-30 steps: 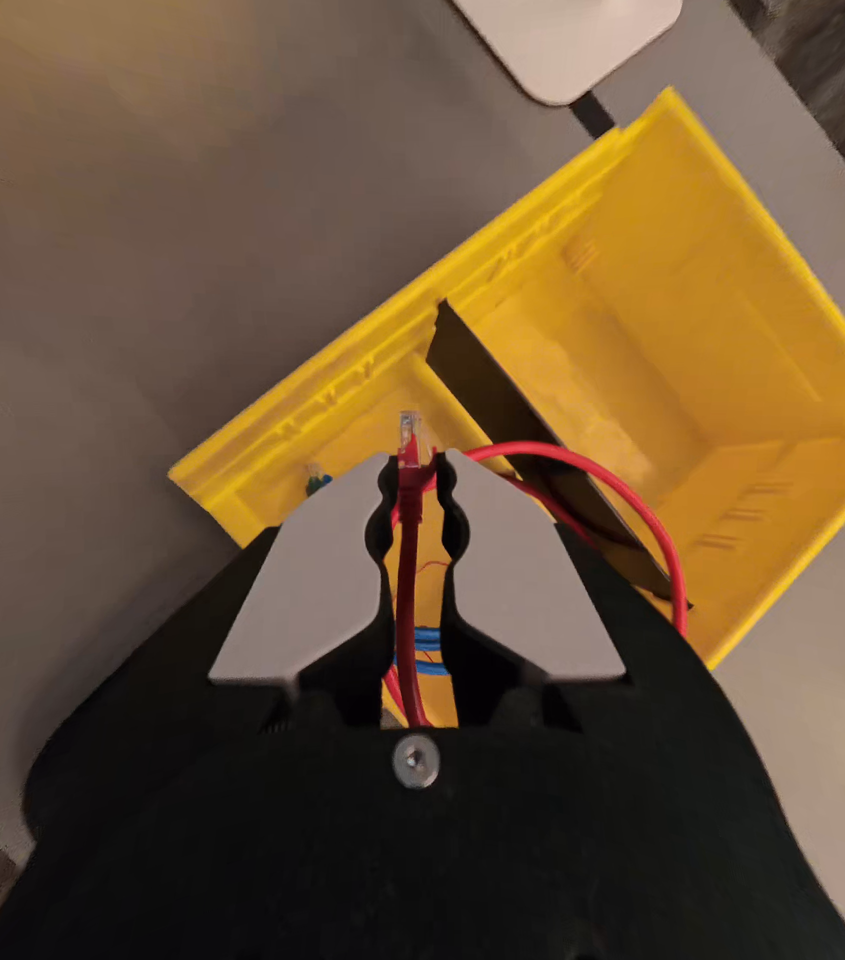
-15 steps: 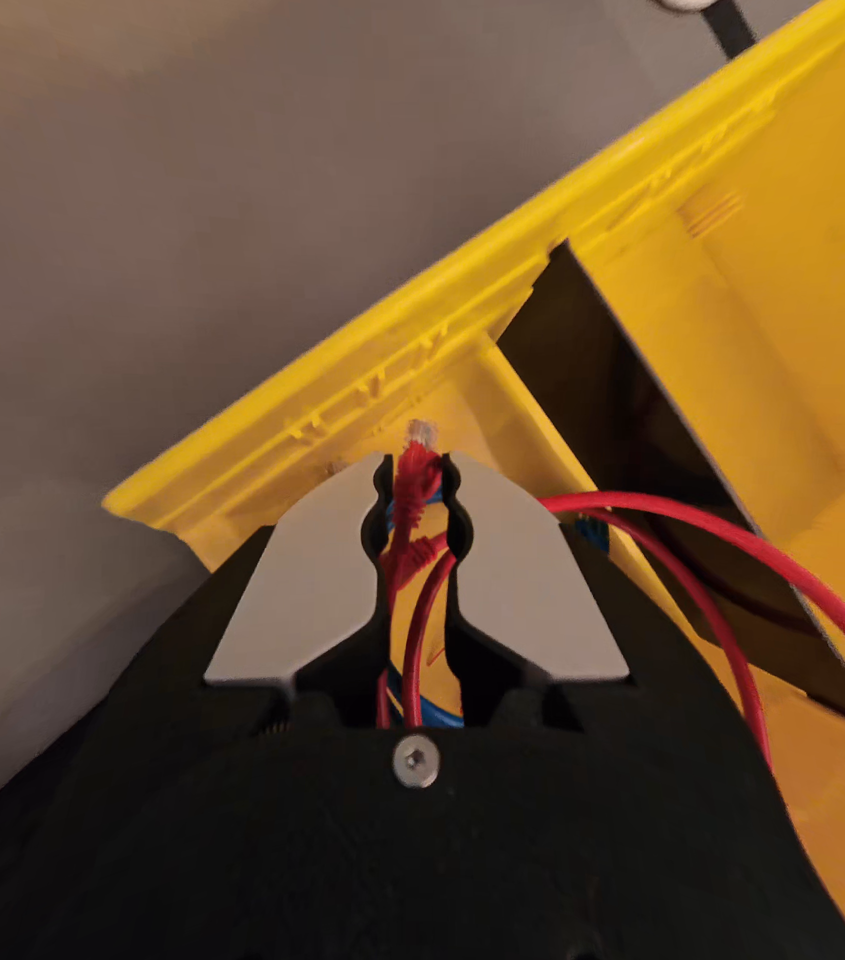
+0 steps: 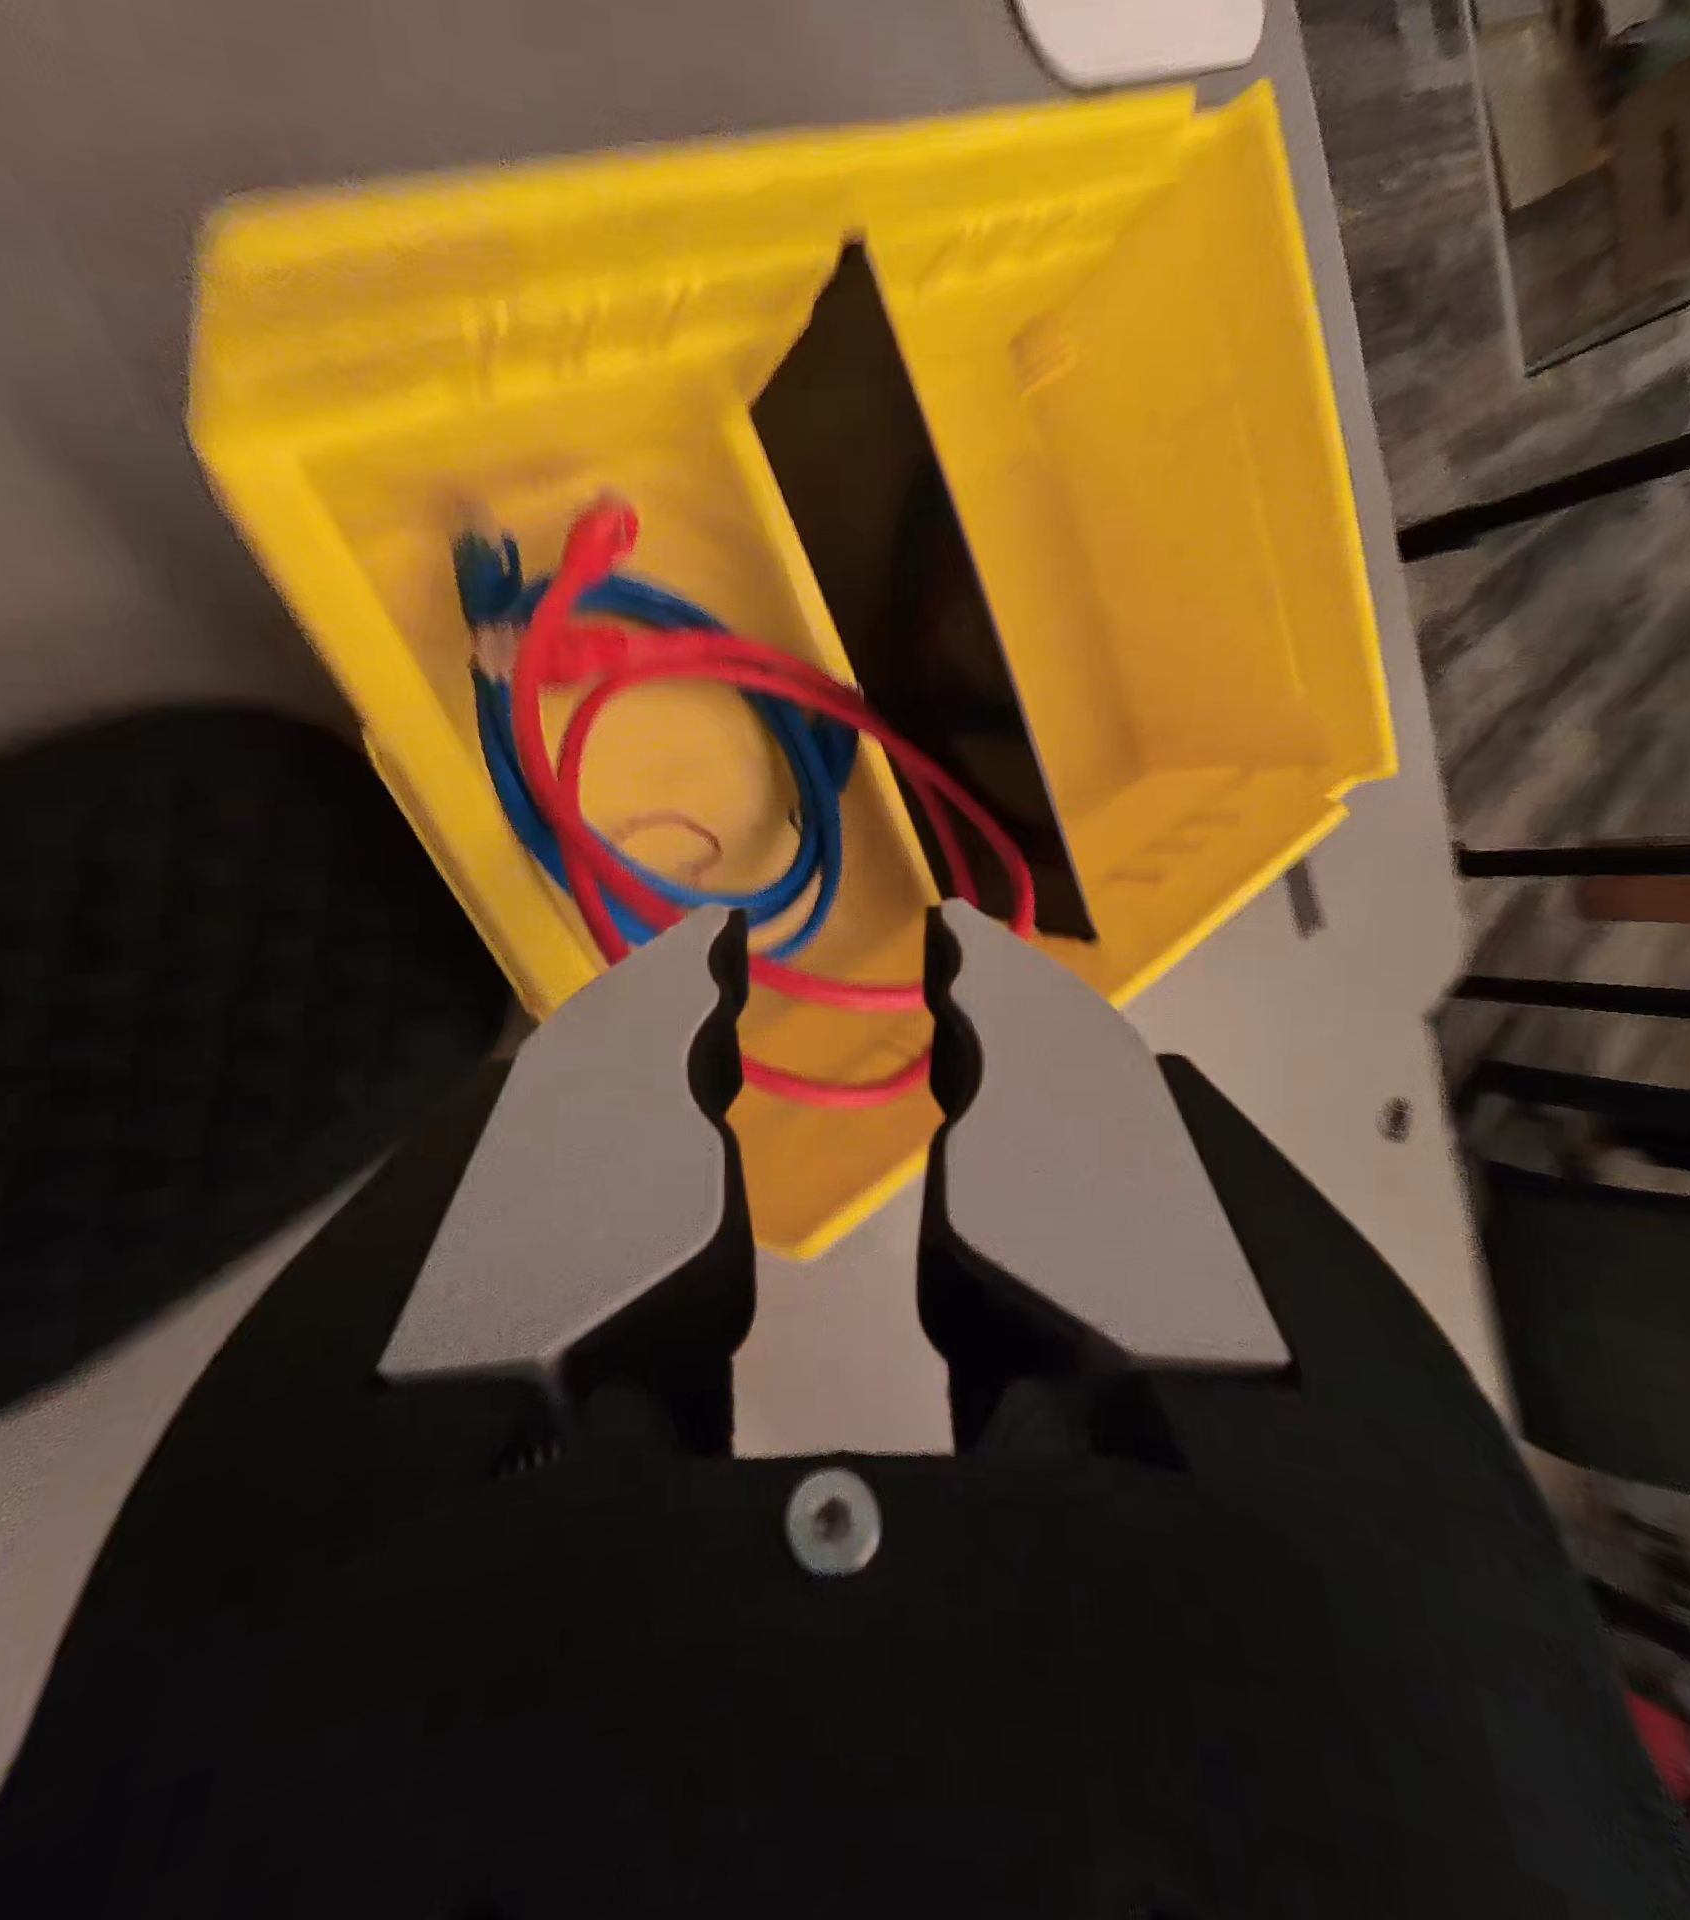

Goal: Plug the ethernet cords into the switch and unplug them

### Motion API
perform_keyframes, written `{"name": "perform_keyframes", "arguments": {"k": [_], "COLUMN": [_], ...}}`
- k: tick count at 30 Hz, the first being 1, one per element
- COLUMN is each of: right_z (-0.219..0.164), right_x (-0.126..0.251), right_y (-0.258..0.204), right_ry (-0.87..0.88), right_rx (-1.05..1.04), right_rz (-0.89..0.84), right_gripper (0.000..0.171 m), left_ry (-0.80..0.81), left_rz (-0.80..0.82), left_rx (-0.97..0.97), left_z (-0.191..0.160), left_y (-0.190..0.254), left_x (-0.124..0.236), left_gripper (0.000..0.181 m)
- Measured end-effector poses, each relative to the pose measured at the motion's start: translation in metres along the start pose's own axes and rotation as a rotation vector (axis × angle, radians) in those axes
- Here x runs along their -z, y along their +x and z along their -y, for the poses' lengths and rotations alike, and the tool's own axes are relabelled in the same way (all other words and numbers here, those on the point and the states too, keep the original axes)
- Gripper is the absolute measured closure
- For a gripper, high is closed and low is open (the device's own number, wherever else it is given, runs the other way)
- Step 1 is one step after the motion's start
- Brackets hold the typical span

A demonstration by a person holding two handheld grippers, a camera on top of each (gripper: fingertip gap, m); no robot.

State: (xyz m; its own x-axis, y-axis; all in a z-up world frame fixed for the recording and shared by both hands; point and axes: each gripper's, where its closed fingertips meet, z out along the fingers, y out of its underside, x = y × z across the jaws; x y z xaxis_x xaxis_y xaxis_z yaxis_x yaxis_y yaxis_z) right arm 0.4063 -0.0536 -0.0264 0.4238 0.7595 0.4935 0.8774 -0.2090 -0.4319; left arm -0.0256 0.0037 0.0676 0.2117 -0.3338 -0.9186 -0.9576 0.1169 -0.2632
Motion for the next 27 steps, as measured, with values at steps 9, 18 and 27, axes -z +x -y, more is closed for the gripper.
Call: {"name": "perform_keyframes", "arguments": {"k": [9,18,27], "right_z": [-0.029,-0.039,-0.01], "right_x": [-0.025,-0.055,-0.025], "right_y": [-0.031,-0.054,-0.043], "right_ry": [-0.282,-0.347,-0.226], "right_rx": [0.524,0.471,0.336], "right_rz": [-0.076,0.051,0.049], "right_gripper": [0.119,0.163,0.135], "left_ry": [-0.027,-0.024,0.074], "left_rz": [-0.026,-0.031,0.003], "left_rx": [-0.03,-0.035,-0.021], "left_z": [0.0,0.002,0.013], "left_y": [0.011,0.014,0.004], "left_x": [-0.008,-0.008,0.001], "left_gripper": [0.151,0.151,0.151]}}
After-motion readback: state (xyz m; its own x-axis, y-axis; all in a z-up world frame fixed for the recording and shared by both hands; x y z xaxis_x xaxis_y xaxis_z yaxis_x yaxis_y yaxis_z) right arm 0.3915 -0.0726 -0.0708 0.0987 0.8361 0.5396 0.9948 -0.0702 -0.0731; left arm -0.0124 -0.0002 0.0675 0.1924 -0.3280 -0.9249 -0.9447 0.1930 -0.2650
